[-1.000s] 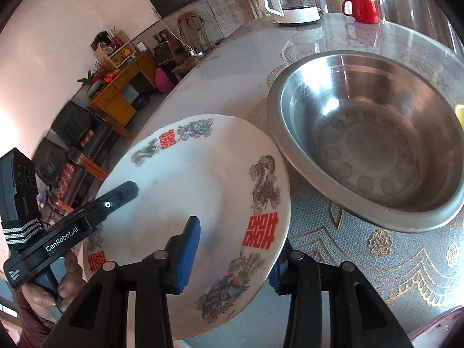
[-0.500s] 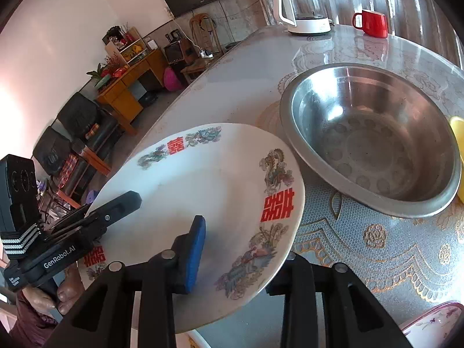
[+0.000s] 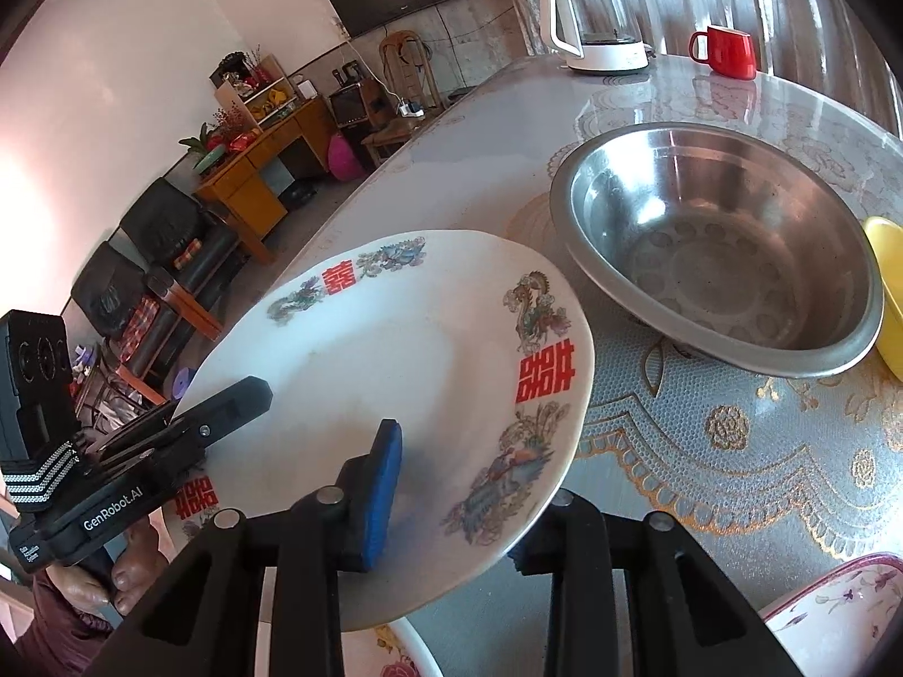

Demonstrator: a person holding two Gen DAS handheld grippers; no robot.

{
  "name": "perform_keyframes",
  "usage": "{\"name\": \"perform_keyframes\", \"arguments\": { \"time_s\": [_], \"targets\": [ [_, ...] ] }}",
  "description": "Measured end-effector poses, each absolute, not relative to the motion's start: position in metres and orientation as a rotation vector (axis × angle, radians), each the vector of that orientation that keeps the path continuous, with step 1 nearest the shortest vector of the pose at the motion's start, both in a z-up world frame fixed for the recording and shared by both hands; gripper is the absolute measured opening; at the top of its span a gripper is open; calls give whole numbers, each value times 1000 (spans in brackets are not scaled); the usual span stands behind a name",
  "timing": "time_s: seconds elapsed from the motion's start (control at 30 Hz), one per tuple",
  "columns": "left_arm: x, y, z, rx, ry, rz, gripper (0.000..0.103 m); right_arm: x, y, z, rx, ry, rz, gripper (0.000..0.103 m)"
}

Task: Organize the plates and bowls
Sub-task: 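Grasp the red-printed double-happiness plate rim with the left gripper and lift it, then lower the double-happiness plate onto the purple-rimmed plate with the left gripper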

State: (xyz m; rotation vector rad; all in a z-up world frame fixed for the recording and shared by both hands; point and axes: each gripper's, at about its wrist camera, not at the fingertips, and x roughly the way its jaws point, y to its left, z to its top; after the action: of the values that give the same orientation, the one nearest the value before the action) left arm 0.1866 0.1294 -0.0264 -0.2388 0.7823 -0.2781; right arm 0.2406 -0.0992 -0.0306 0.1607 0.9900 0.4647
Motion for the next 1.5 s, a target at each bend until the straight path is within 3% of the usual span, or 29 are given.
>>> {"name": "perform_keyframes", "arguments": {
  "time_s": [0.7, 1.13, 1.5],
  "targets": [
    [89, 62, 26, -173, 647, -443, 37, 142, -161, 15, 197, 836, 437, 31],
    [48, -35, 15, -149, 753, -626, 44, 70, -254, 6, 278, 860, 270, 33],
    [44, -64, -4, -124, 870, -630, 44, 57, -294, -19, 355, 925, 185, 33]
  ]
}}
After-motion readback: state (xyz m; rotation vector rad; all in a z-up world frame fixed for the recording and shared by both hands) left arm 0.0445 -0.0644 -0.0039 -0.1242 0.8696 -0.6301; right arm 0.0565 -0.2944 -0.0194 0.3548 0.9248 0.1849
